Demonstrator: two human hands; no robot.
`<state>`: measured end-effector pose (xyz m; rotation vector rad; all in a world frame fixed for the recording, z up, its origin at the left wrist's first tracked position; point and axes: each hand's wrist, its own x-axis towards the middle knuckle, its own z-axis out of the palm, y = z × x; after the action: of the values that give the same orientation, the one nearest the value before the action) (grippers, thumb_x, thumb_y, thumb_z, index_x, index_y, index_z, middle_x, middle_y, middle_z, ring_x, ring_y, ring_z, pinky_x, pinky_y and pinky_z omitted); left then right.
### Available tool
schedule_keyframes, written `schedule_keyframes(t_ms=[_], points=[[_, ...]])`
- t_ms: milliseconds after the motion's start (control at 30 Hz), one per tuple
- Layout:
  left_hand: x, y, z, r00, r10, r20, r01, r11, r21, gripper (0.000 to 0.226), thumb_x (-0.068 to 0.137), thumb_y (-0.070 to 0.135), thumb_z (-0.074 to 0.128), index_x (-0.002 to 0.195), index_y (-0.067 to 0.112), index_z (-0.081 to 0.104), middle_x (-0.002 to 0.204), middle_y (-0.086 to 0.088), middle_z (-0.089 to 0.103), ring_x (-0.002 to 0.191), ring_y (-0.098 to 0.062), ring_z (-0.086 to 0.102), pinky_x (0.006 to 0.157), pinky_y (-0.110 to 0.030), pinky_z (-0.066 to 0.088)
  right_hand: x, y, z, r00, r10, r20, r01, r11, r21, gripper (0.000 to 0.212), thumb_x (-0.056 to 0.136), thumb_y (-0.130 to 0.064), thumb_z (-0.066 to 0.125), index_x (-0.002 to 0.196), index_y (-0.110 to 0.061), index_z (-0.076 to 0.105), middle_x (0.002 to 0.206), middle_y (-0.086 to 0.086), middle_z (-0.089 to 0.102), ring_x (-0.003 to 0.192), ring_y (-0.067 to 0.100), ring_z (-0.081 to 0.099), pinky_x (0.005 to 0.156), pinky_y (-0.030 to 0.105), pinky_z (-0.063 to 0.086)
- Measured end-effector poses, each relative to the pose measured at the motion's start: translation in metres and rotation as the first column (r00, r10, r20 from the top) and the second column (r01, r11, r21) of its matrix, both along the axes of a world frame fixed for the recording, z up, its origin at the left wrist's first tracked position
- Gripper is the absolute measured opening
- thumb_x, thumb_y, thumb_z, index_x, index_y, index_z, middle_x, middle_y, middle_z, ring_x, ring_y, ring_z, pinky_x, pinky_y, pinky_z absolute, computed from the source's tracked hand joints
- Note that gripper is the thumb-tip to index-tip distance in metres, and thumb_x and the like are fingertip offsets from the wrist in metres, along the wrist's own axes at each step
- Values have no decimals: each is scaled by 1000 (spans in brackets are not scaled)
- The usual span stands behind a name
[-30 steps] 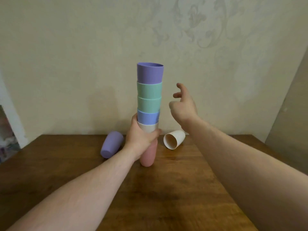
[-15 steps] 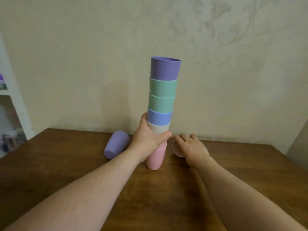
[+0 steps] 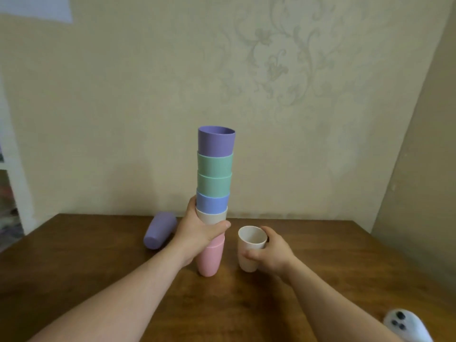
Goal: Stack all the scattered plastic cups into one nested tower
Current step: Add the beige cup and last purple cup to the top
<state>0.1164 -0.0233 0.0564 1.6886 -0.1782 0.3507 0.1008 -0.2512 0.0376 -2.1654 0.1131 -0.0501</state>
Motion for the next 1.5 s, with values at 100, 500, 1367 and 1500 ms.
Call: schedule_keyframes(t_ms=[100, 500, 1367, 1500], points=[[-20, 0, -1, 1000, 13, -4, -13, 1000, 22, 84, 73, 21, 101, 139, 36, 52, 115, 16, 78, 97, 2, 76, 89, -29, 61, -18, 5, -6, 1000, 2, 6, -2, 999, 52, 90, 56, -43, 97, 135, -37, 54, 119, -16, 70, 116, 18, 70, 104, 46, 59], [-53, -2, 103, 994, -9, 113, 21, 994, -109, 125, 68, 37, 102, 165, 46, 25, 147, 10, 64, 119, -13, 74, 105, -47, 61, -56, 22, -16, 996, -66, 66, 60, 994, 90, 67, 72, -31, 95, 121, -43, 52, 119, -13, 67, 113, 16, 65, 98, 35, 56], [-25, -8, 157, 968, 141, 208, -145, 989, 5, 62, 70, 46, 91, 121, 41, 54, 110, 13, 73, 98, -14, 74, 83, -35, 63, -51, 53, 266, 767, -216, 604, -158, 849, 504, 66, 80, -36, 90, 135, -22, 56, 118, -5, 70, 106, 15, 73, 83, 37, 63], [-27, -7, 156, 972, 114, 207, -117, 993, 3, 60, 72, 44, 89, 122, 41, 57, 111, 12, 75, 99, -12, 76, 80, -34, 64, -57, 89, 291, 752, -61, 656, -251, 894, 371, 57, 83, -35, 91, 125, -24, 54, 109, -9, 66, 96, 8, 70, 72, 25, 59]])
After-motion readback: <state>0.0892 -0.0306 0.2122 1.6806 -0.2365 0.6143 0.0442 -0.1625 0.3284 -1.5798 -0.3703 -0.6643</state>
